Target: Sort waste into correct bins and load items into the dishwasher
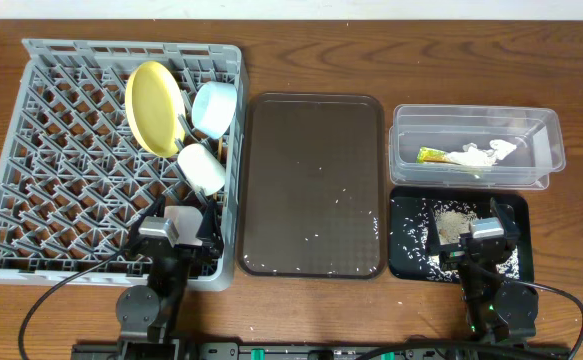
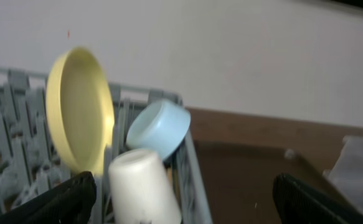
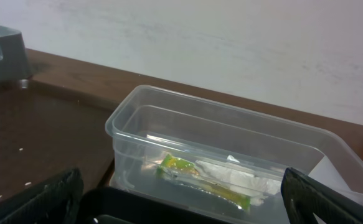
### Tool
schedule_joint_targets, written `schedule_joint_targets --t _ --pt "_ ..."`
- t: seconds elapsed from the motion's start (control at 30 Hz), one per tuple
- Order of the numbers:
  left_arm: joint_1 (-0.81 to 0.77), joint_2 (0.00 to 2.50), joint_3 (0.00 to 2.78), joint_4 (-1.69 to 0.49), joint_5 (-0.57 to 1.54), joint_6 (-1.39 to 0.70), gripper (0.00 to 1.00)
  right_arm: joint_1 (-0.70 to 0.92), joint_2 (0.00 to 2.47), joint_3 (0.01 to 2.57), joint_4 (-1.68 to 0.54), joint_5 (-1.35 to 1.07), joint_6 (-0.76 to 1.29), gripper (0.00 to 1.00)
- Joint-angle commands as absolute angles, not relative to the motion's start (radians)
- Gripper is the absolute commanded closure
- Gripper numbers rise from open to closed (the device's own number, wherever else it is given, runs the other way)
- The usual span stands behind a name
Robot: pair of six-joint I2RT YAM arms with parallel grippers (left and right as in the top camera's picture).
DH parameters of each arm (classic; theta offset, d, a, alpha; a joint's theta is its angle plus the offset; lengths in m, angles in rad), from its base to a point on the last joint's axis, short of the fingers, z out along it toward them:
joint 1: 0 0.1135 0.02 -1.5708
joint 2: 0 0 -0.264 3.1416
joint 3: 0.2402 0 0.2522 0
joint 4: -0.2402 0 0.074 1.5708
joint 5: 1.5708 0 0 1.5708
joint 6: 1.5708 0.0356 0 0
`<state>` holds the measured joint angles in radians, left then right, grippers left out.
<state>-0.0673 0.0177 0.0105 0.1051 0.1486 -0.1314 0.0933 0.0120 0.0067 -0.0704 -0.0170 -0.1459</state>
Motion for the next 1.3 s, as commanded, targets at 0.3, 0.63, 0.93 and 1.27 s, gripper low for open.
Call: schedule_joint_targets --t 0.3,0.63,0.93,1.27 --pt "-0.064 0.002 0.004 -0.063 0.104 -0.099 0.08 0.078 0.006 0.006 -0.075 -0.008 -0.135 0.01" --pt "-0.064 0.005 0.004 -0.063 0.104 -0.099 0.08 0.078 0.006 0.006 -0.075 -0.008 -0.135 0.01" --pt "-0.064 0.005 0.004 -0.063 0.104 -0.099 0.08 0.078 0.006 0.006 -0.075 -0.008 -0.135 0.01" --pt "-0.064 0.005 0.004 -0.063 0.104 -0.099 0.09 0.078 0.006 0.006 -0.075 -0.008 -0.135 0.01"
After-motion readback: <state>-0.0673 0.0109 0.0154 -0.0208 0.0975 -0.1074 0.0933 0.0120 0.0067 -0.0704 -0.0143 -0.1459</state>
